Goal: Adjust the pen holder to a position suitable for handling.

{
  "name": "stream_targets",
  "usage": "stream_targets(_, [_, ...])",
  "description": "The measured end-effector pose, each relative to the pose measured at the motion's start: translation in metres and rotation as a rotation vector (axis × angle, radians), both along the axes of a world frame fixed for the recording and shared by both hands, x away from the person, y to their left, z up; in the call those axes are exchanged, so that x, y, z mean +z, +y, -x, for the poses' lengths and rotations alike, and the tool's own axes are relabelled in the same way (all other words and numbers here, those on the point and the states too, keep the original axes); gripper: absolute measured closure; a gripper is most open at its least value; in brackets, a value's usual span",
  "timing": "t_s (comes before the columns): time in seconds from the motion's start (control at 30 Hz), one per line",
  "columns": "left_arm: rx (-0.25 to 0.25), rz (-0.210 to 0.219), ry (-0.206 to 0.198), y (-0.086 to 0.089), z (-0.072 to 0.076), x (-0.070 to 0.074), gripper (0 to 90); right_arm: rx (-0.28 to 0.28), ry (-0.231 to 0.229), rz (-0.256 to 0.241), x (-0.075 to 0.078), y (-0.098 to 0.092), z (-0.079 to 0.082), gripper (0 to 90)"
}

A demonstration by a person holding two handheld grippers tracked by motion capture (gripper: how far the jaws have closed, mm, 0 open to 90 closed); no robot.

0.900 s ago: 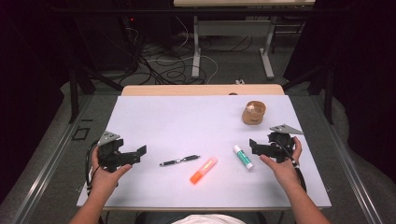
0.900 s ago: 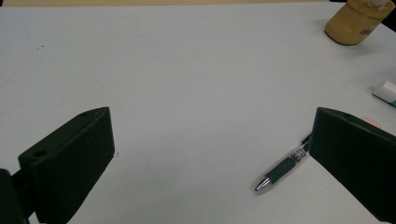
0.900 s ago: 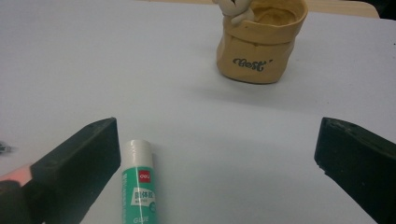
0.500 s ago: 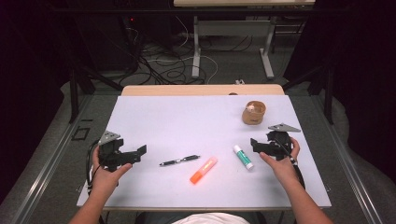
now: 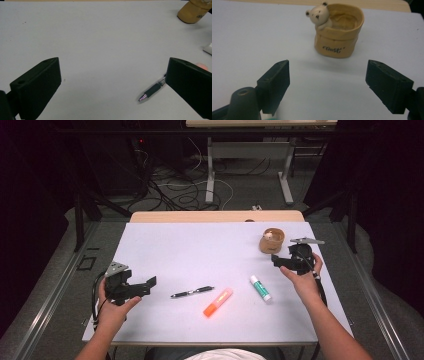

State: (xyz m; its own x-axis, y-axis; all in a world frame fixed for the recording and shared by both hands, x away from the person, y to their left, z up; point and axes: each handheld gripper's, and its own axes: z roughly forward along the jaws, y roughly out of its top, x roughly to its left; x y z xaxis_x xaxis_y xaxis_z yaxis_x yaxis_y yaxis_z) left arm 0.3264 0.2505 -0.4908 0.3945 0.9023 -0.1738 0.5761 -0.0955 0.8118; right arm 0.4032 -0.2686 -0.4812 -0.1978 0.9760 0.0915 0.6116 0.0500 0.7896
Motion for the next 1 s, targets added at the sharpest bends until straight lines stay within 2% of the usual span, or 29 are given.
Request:
stream_targets(0.27, [-0.008,-0.003,0.01,0.0,0.001,0.0,0.4,-0.02,0.021,0.027,0.024,-0.002,-0.03,19.9])
stream_targets(0.37, [-0.007,0.001,0.012,0.0,0.002,0.0,0.3,-0.048,0.047,0.023,0.027,-0.003,-0.041,20.8])
stream_targets(0.4, [0.005,0.004,-0.002,0.0,0.001,-0.001,0.4,-0.056,0.059,0.026,0.028,-0.004,-0.044,21.9])
stream_targets(0.43, [0.0,0.0,0.007,0.0,0.001,-0.001,0.4,-0.064,0.063,0.031,0.028,-0.004,-0.048,22.9])
stream_targets(0.8, [-0.002,0.003,0.01,0.0,0.001,-0.002,0.4,-0.111,0.131,0.066,0.029,-0.006,-0.079,25.9])
stream_targets(0.83, [-0.008,0.002,0.017,0.001,0.001,-0.002,0.4,-0.119,0.135,0.057,0.028,-0.005,-0.082,26.2])
stream_targets(0.9, [-0.004,0.003,0.009,0.001,0.001,-0.002,0.4,-0.121,0.135,0.069,0.027,-0.006,-0.084,26.5])
stream_targets(1.0, [-0.007,0.002,0.019,0.001,0.001,-0.002,0.4,-0.151,0.164,0.058,0.024,-0.007,-0.093,29.5])
